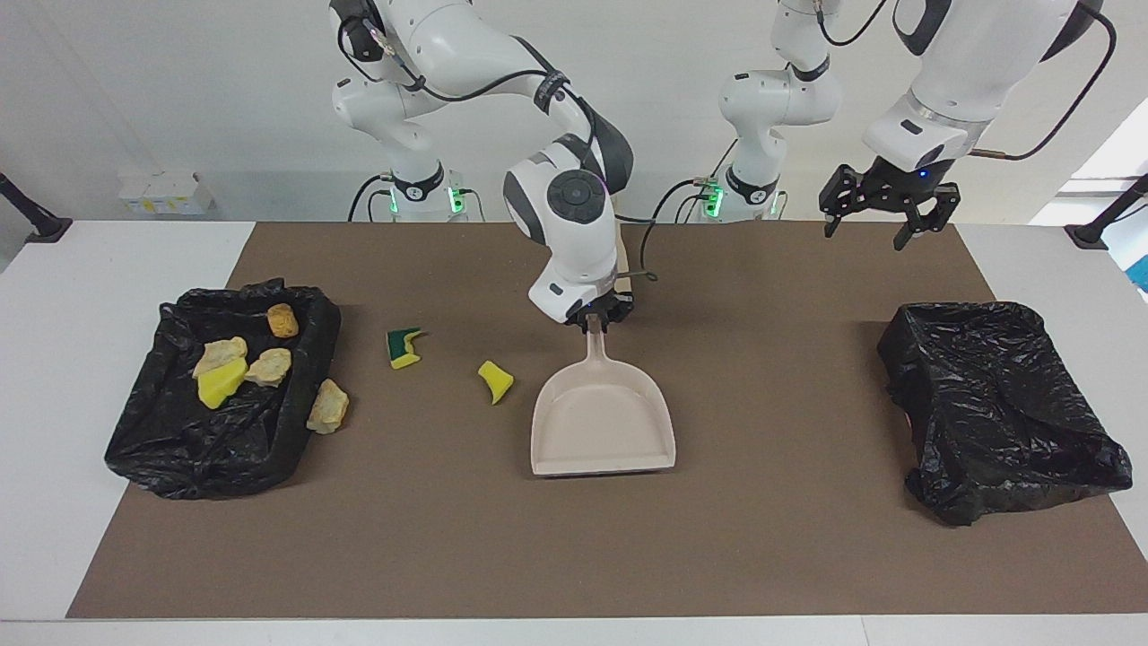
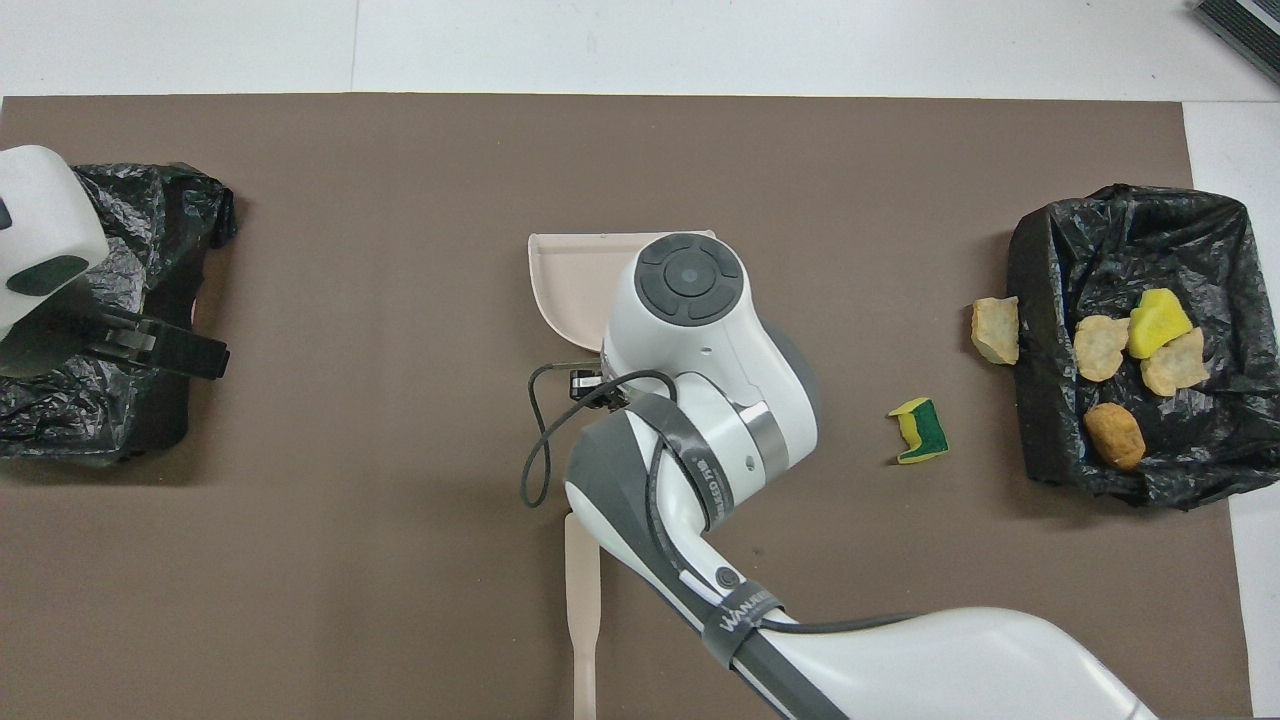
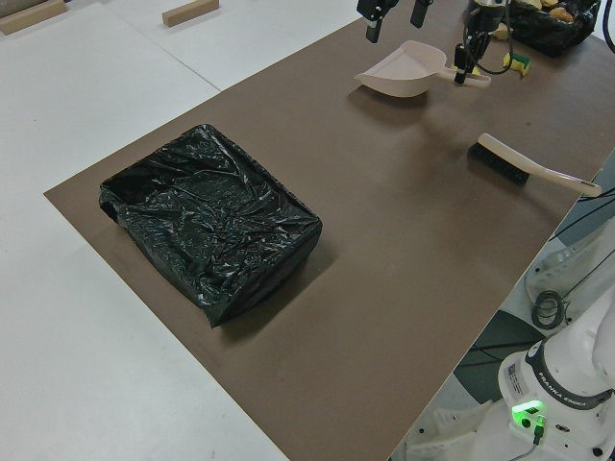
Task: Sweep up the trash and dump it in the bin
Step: 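Lower the dustpan onto the mat near the brush with the right gripper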
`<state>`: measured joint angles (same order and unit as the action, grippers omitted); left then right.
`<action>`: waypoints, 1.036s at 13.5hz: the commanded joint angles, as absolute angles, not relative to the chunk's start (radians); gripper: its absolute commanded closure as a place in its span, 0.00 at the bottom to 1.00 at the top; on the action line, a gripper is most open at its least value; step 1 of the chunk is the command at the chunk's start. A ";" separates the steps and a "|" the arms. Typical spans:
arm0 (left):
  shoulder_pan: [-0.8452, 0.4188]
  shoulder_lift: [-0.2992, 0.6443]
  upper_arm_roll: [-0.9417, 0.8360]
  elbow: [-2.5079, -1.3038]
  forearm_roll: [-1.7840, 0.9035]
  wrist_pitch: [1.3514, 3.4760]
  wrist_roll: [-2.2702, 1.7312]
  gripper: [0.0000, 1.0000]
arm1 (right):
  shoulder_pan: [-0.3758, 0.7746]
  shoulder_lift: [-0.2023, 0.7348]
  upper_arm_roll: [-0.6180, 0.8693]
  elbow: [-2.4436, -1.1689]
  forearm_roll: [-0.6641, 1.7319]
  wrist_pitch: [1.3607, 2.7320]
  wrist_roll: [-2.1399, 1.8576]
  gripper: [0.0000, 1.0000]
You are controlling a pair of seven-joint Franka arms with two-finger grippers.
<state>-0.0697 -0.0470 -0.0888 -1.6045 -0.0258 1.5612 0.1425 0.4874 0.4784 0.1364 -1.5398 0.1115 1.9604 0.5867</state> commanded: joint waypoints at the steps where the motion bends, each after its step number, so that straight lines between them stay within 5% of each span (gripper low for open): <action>1: -0.057 -0.057 -0.094 -1.615 -0.034 1.568 0.153 0.00 | 0.505 0.551 0.133 -1.460 0.097 1.991 0.615 1.00; 4: -0.057 -0.057 -0.094 -1.615 -0.034 1.568 0.153 0.00 | 0.506 0.548 0.135 -1.459 0.106 1.990 0.620 1.00; 6: -0.057 -0.057 -0.094 -1.615 -0.034 1.566 0.153 0.00 | 0.509 0.546 0.135 -1.460 0.113 2.005 0.670 0.61; 11: -0.057 -0.057 -0.094 -1.615 -0.034 1.568 0.153 0.00 | 0.537 0.523 0.137 -1.494 0.115 1.971 0.726 0.34; 13: -0.057 -0.057 -0.094 -1.615 -0.034 1.568 0.153 0.00 | 0.563 0.487 0.137 -1.541 0.115 1.945 0.765 0.00; 14: -0.057 -0.057 -0.094 -1.615 -0.034 1.566 0.153 0.00 | 0.569 0.454 0.137 -1.581 0.118 1.944 0.790 0.00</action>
<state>-0.0697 -0.0470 -0.0887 -1.6045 -0.0258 1.5612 0.1425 0.5573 0.5304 0.1374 -1.4910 0.1112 1.9489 0.7419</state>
